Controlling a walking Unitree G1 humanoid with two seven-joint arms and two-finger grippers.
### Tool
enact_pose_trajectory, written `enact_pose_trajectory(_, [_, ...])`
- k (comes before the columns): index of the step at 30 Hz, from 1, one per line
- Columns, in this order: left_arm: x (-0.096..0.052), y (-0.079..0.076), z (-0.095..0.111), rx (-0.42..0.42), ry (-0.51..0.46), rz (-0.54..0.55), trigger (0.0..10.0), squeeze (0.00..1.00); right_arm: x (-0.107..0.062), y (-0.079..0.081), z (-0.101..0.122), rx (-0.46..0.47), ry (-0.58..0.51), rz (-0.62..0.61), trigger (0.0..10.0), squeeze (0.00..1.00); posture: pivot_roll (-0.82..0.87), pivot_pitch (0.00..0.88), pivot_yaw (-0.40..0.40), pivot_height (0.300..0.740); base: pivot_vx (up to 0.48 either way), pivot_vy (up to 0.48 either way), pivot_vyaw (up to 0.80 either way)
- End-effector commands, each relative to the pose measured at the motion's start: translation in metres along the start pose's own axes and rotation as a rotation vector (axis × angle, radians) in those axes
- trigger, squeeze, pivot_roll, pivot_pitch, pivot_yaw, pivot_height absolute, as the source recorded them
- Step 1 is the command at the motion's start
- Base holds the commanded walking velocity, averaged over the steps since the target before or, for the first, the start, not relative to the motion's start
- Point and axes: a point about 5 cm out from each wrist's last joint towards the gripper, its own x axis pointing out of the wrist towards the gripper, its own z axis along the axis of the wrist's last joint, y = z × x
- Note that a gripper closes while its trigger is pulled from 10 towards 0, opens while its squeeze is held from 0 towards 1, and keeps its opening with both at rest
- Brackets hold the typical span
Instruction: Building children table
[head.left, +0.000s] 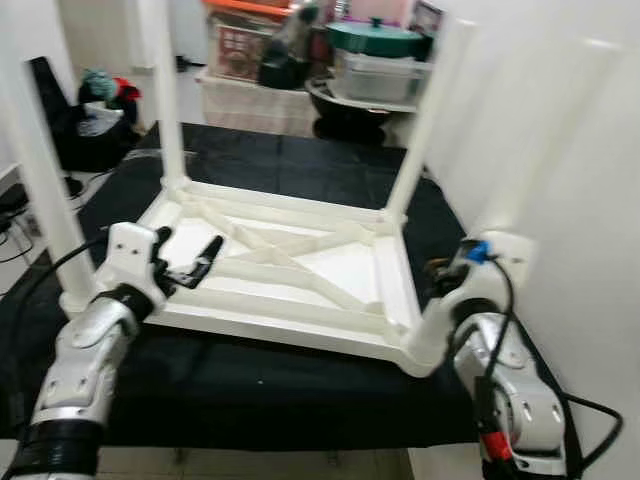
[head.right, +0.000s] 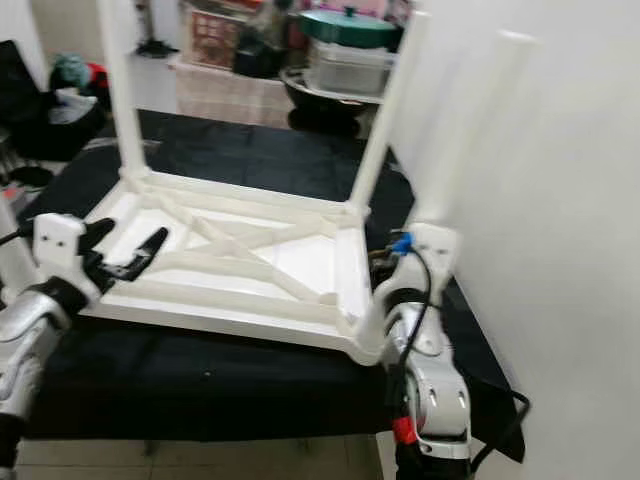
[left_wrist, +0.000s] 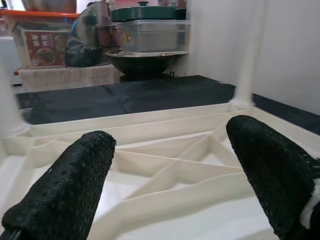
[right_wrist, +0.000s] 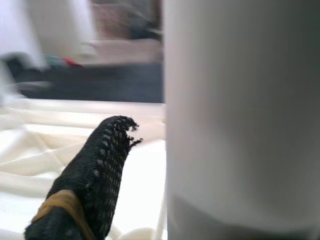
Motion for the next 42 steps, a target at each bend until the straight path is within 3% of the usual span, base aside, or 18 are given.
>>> enact_pose_trajectory(1, [-0.003, 0.002, -0.005, -0.002, 0.019, 0.005, 10.0, 0.76, 0.007, -0.001, 0.022, 0.011, -0.082, 0.201, 10.0, 0.0, 0.11, 0.0, -0.123, 0.74, 0.0, 0.0, 0.0])
enact_pose_trajectory(7, [-0.005, 0.004, -0.005, 0.004, 0.017, 0.017, 10.0, 0.76, 0.003, -0.012, 0.035, -0.047, -0.058, 0.481, 10.0, 0.0, 0.12, 0.0, -0.142, 0.74, 0.0, 0.0, 0.0])
enact_pose_trajectory(9, [-0.006, 0.005, -0.005, 0.005, 0.016, 0.019, 10.0, 0.76, 0.006, -0.016, 0.033, -0.061, -0.042, 0.465, 8.4, 0.0, 0.12, 0.0, -0.144, 0.74, 0.0, 0.0, 0.0])
enact_pose_trajectory(11, [-0.006, 0.004, -0.005, 0.005, 0.014, 0.022, 10.0, 0.76, 0.015, -0.024, 0.022, -0.069, 0.006, 0.345, 0.0, 0.0, 0.13, 0.0, -0.148, 0.74, 0.0, 0.0, 0.0])
enact_pose_trajectory(12, [-0.006, 0.004, -0.005, 0.005, 0.014, 0.022, 10.0, 0.76, 0.015, -0.024, 0.022, -0.069, 0.006, 0.345, 0.0, 0.0, 0.13, 0.0, -0.148, 0.74, 0.0, 0.0, 0.0])
enact_pose_trajectory(14, [-0.009, 0.004, -0.005, 0.005, 0.018, 0.024, 10.0, 0.76, 0.022, -0.043, -0.004, -0.061, 0.132, 0.012, 0.0, 0.0, 0.13, 0.0, -0.14, 0.74, 0.0, 0.0, 0.0])
enact_pose_trajectory(17, [-0.009, 0.004, -0.005, 0.006, 0.02, 0.024, 10.0, 0.76, 0.022, -0.049, -0.009, -0.056, 0.16, -0.082, 0.0, 0.0, 0.13, 0.0, -0.14, 0.74, 0.0, 0.0, 0.0])
enact_pose_trajectory(20, [-0.009, 0.006, -0.006, 0.009, 0.025, 0.023, 10.0, 0.75, -0.014, -0.101, -0.024, 0.0, 0.129, -0.804, 0.0, 0.0, 0.12, 0.0, -0.136, 0.74, 0.0, 0.0, 0.0])
enact_pose_trajectory(26, [-0.006, 0.003, -0.006, 0.004, 0.025, 0.016, 10.0, 0.75, -0.033, -0.085, -0.036, 0.015, 0.144, -0.877, 0.0, 0.0, 0.11, 0.0, -0.121, 0.74, 0.0, 0.0, 0.0])
enact_pose_trajectory(28, [-0.005, 0.001, -0.007, 0.001, 0.027, 0.008, 10.0, 0.75, -0.031, -0.063, -0.041, 0.027, 0.175, -0.785, 0.0, 0.0, 0.1, 0.0, -0.115, 0.74, 0.0, 0.0, 0.0])
enact_pose_trajectory(29, [-0.004, -0.001, -0.007, -0.002, 0.027, 0.002, 10.0, 0.74, -0.019, -0.03, -0.04, 0.042, 0.164, -0.584, 10.0, 0.0, 0.1, 0.0, -0.113, 0.74, 0.0, 0.0, 0.0])
enact_pose_trajectory(30, [-0.002, -0.001, -0.007, -0.004, 0.027, -0.002, 10.0, 0.73, -0.013, -0.009, -0.033, 0.044, 0.112, -0.438, 10.0, 0.26, 0.1, 0.0, -0.114, 0.74, 0.0, 0.0, 0.0])
enact_pose_trajectory(31, [-0.002, -0.001, -0.007, -0.004, 0.027, -0.002, 10.0, 0.73, -0.013, -0.009, -0.033, 0.044, 0.112, -0.438, 10.0, 0.26, 0.1, 0.0, -0.114, 0.74, 0.0, 0.0, 0.0])
enact_pose_trajectory(32, [-0.002, -0.001, -0.007, -0.004, 0.026, -0.003, 10.0, 0.73, -0.006, 0.004, -0.026, 0.08, 0.068, -0.282, 10.0, 1.0, 0.1, 0.0, -0.117, 0.74, 0.0, 0.0, 0.0])
enact_pose_trajectory(35, [-0.001, 0.0, -0.006, -0.004, 0.024, -0.003, 10.0, 0.73, -0.003, 0.01, -0.021, 0.104, 0.037, -0.194, 10.0, 1.0, 0.1, 0.0, -0.117, 0.74, 0.0, 0.0, 0.0])
enact_pose_trajectory(36, [-0.002, 0.001, -0.006, -0.004, 0.024, -0.001, 10.0, 0.71, 0.001, 0.011, -0.011, 0.101, 0.008, -0.078, 10.0, 0.0, 0.11, 0.0, -0.123, 0.74, 0.0, 0.0, 0.0])
enact_pose_trajectory(37, [-0.002, 0.001, -0.006, -0.004, 0.024, -0.001, 10.0, 0.71, 0.001, 0.011, -0.011, 0.101, 0.008, -0.078, 10.0, 0.0, 0.11, 0.0, -0.123, 0.74, 0.0, 0.0, 0.0])
enact_pose_trajectory(42, [-0.004, 0.002, -0.006, -0.001, 0.026, -0.002, 10.0, 0.69, -0.006, 0.001, 0.032, -0.021, -0.06, 0.548, 10.0, 0.0, 0.11, 0.0, -0.132, 0.74, 0.0, 0.0, 0.0])
